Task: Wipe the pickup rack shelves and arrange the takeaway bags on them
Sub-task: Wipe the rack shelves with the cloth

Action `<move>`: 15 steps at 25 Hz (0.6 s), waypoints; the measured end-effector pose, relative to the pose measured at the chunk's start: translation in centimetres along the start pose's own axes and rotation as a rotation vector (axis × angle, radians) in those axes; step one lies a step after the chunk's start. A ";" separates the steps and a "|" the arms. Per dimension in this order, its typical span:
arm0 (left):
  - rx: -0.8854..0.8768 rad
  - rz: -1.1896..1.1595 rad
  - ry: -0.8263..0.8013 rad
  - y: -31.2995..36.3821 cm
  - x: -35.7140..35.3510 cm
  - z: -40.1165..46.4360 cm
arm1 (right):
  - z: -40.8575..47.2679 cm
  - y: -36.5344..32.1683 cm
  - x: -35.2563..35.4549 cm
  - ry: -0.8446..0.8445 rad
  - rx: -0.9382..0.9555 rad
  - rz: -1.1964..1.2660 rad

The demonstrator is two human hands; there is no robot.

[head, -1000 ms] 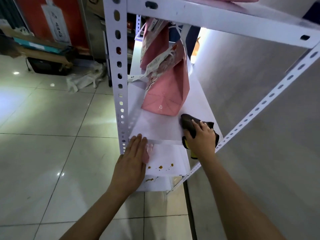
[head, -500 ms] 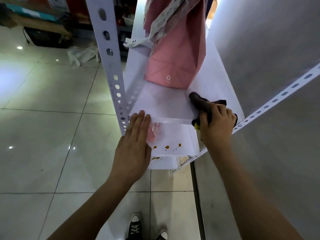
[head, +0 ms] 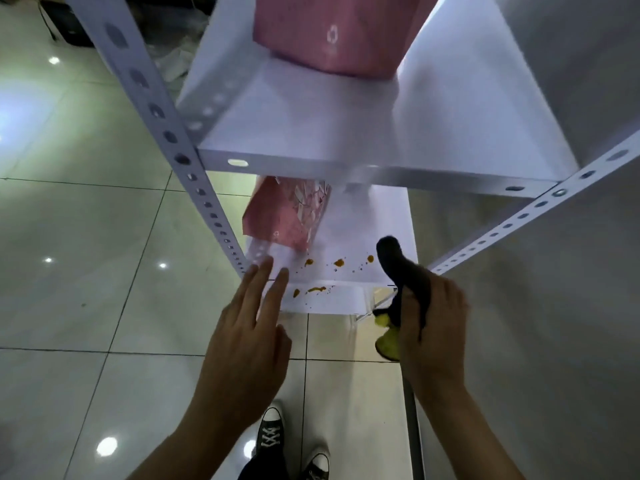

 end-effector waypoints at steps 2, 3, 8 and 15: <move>0.022 -0.007 -0.096 -1.5 -3.9 -1.0 | -2.3 3.2 -2.5 -0.089 -0.108 0.180; 0.038 -0.009 -0.138 -2.3 -5.7 -1.4 | -3.1 4.4 -3.5 -0.106 -0.130 0.205; 0.076 0.002 -0.211 -5.0 -11.8 -0.5 | -1.9 8.6 -8.3 -0.169 -0.077 0.103; 0.180 0.107 -0.237 -9.6 -16.8 4.1 | 4.0 17.7 -15.7 -0.552 -0.065 -0.522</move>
Point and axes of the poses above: each hand's wrist, its own z-axis towards the middle knuckle, its own x-axis out of the back of the hand, y = z × x, the point moved 7 cm from there along z, towards the middle knuckle, and after that the axes turned 11 degrees about x, right-handed, at the moved point
